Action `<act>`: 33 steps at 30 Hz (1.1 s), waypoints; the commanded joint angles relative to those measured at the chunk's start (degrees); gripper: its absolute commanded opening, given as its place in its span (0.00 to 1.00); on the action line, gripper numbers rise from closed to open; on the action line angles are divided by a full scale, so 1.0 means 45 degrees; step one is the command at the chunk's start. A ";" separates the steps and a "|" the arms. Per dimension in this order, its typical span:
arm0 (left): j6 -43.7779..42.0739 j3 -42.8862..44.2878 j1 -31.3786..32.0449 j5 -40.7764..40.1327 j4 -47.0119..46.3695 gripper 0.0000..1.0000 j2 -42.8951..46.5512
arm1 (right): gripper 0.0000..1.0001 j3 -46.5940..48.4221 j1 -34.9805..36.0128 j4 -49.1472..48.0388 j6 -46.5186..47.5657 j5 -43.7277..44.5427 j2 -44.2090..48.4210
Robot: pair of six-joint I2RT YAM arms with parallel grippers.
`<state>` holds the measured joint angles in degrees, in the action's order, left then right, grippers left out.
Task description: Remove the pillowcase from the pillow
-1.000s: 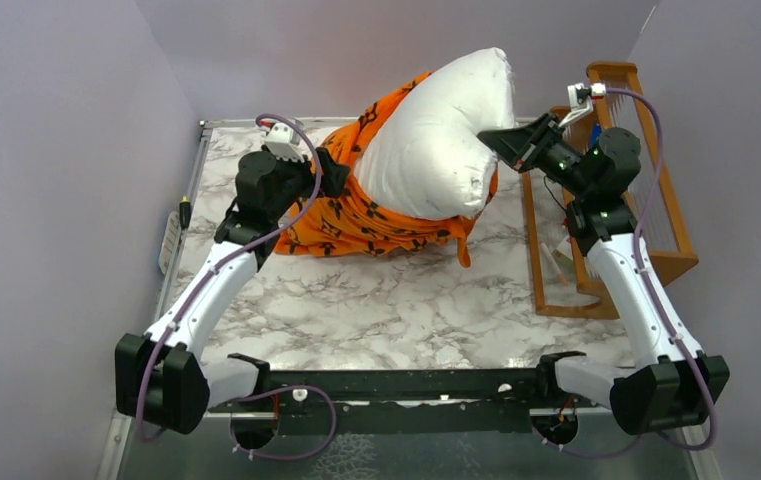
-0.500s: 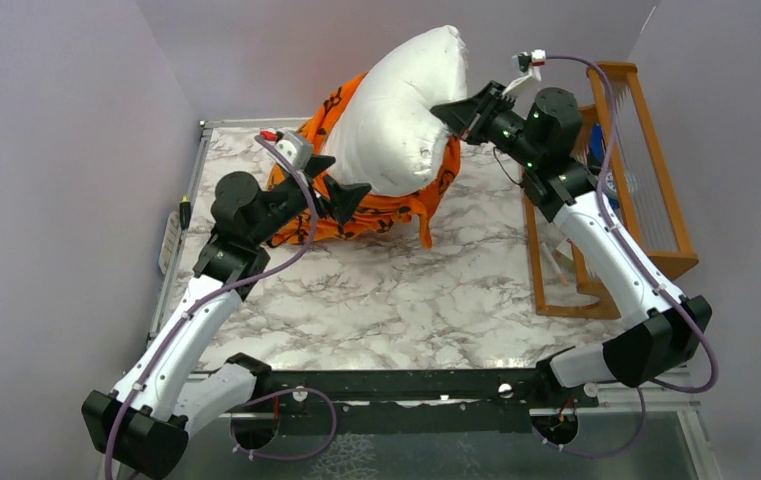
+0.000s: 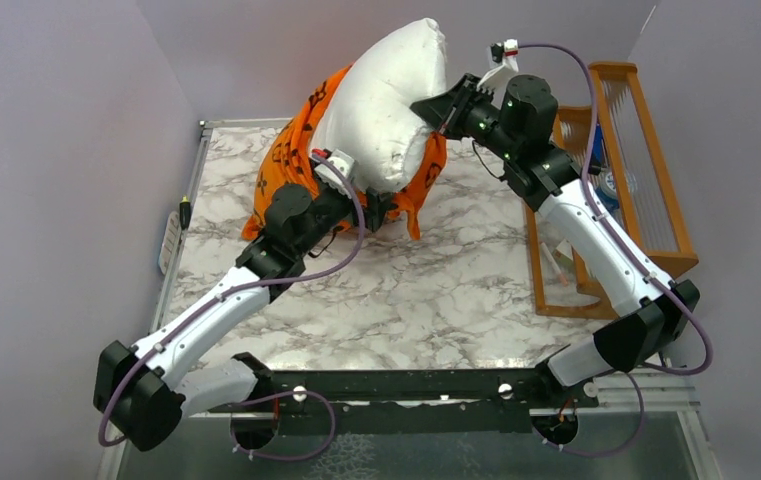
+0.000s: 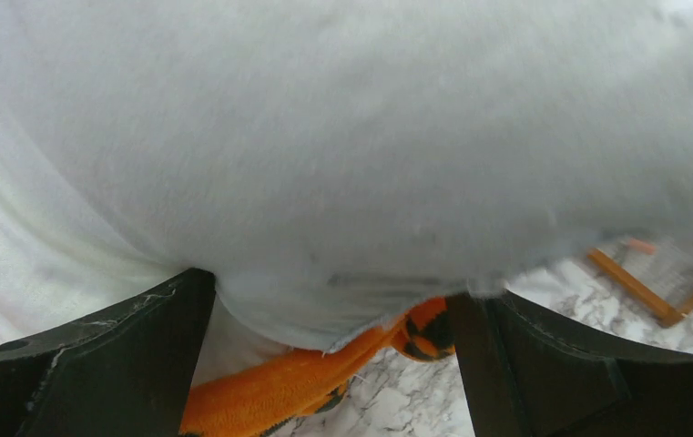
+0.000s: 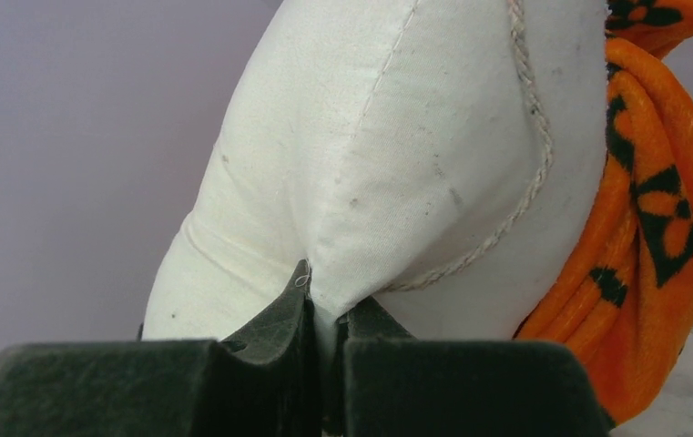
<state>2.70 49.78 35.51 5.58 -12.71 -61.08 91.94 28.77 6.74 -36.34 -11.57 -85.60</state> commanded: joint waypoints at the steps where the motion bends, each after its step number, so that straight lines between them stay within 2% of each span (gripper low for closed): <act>1: -0.0189 0.0300 0.0692 -0.3410 -0.0135 0.98 -0.1509 | 0.01 0.1316 0.0429 -0.0761 0.0166 0.0091 0.0134; 5: 0.0622 0.0382 0.1015 -0.6867 0.0195 0.97 -0.2875 | 0.01 0.1880 0.0500 -0.0698 0.0155 -0.0013 0.0311; 7: 0.0964 0.0254 0.0996 -0.7919 0.0177 0.97 -0.3261 | 0.01 0.2154 0.0505 -0.0673 0.0254 0.0006 0.0484; 12: 0.1644 -0.0118 0.0996 -0.9655 -0.0026 0.98 -0.3672 | 0.01 0.2798 0.0500 -0.0448 0.0659 0.0308 0.0870; 15: 0.1666 -0.0566 0.0934 -1.0590 -0.0299 0.98 -0.3681 | 0.01 0.3387 0.0500 -0.0121 0.1246 0.1159 0.1048; 20: 0.1738 -0.1823 0.0686 -1.0978 -0.1143 0.98 -0.3424 | 0.01 0.4410 0.0500 0.0354 0.2128 0.2138 0.1119; 26: 0.2010 -0.2352 0.0318 -1.0969 -0.1485 0.98 -0.3966 | 0.01 0.5430 0.0341 0.1128 0.2014 0.1375 0.1000; 33: 0.2622 -0.2817 -0.1053 -1.0053 -0.1663 0.98 -0.4630 | 0.01 0.5991 0.0187 0.2028 0.2627 0.2379 0.2089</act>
<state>12.12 40.64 36.64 -37.26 -25.28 -79.00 111.39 30.65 27.09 -27.73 -4.99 -85.89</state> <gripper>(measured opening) 0.984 0.082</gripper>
